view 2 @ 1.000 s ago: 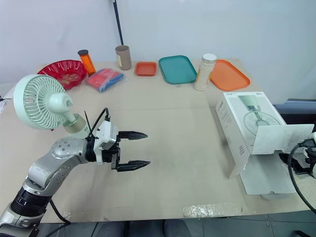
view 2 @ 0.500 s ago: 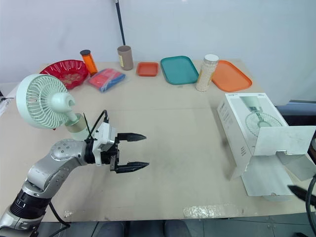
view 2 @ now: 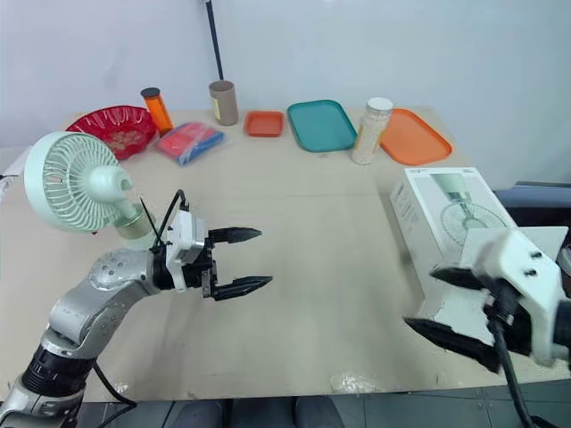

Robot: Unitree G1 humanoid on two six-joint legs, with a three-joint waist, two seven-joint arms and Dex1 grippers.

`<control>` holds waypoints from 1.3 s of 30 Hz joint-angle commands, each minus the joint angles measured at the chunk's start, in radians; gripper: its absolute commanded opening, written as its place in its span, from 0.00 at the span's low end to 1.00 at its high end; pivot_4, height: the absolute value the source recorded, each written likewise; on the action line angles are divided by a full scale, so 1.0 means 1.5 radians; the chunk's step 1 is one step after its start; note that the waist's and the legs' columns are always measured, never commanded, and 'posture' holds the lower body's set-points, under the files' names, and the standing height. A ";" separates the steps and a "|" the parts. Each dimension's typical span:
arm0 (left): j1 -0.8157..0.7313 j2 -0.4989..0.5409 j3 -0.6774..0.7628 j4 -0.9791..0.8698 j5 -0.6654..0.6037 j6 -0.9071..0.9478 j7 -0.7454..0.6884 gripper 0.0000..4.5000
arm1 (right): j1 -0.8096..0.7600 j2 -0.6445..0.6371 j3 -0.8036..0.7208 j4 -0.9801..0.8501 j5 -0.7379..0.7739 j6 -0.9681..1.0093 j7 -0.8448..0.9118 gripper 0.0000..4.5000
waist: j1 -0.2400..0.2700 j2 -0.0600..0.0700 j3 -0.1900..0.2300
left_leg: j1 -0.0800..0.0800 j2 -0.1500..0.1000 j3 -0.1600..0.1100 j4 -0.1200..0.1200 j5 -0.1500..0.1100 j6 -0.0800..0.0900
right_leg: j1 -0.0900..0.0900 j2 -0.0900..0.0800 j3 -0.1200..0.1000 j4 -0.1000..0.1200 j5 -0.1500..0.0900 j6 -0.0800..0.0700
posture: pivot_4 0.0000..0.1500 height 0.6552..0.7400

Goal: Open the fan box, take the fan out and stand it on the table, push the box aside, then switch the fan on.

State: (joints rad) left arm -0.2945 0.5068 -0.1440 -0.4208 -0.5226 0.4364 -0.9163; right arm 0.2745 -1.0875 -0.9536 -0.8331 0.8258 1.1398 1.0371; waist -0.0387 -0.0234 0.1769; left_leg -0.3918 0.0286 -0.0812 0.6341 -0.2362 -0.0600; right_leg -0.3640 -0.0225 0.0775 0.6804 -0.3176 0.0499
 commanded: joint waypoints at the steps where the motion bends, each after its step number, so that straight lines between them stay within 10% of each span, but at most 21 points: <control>1: 0.075 0.029 0.074 -0.085 -0.034 0.052 0.060 1.00 | -0.201 0.013 0.160 0.021 0.115 0.001 -0.140 0.96 | -0.002 -0.001 0.001 | 0.000 0.000 0.000 0.000 0.000 0.000 | 0.000 0.000 0.000 0.000 0.000 0.000 | 1.00 1.00; 11: 0.275 0.085 0.248 -0.232 -0.113 0.125 0.150 1.00 | -0.431 0.088 0.418 0.054 0.175 -0.020 -0.281 0.96 | 0.010 -0.003 0.002 | -0.002 0.000 -0.001 0.001 0.000 0.000 | -0.001 -0.001 0.000 0.000 0.000 0.000 | 1.00 1.00; 25: 0.601 -0.051 0.417 -0.274 -0.005 -0.004 0.274 1.00 | -0.516 0.170 0.559 0.103 0.101 -0.113 -0.282 0.96 | 0.011 -0.003 0.002 | -0.002 0.000 -0.001 0.001 0.000 -0.001 | -0.002 -0.001 0.000 0.000 0.000 0.000 | 1.00 1.00; 39: 0.542 -0.070 0.511 -0.174 0.006 -0.060 0.330 1.00 | -0.566 0.202 0.568 0.116 0.158 -0.080 -0.318 0.96 | 0.010 -0.003 0.002 | -0.002 0.001 -0.001 0.000 -0.001 -0.001 | -0.003 0.000 0.000 0.000 0.000 -0.001 | 1.00 1.00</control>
State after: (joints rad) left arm 0.5379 0.3802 0.5887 -0.6748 -0.5165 0.3695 -0.4354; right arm -0.5505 -0.7871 -0.0919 -0.6593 1.0455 1.0206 0.5724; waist -0.0241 -0.0284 0.1798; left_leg -0.3956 0.0298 -0.0822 0.6345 -0.2373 -0.0613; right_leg -0.3685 -0.0227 0.0778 0.6805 -0.3177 0.0484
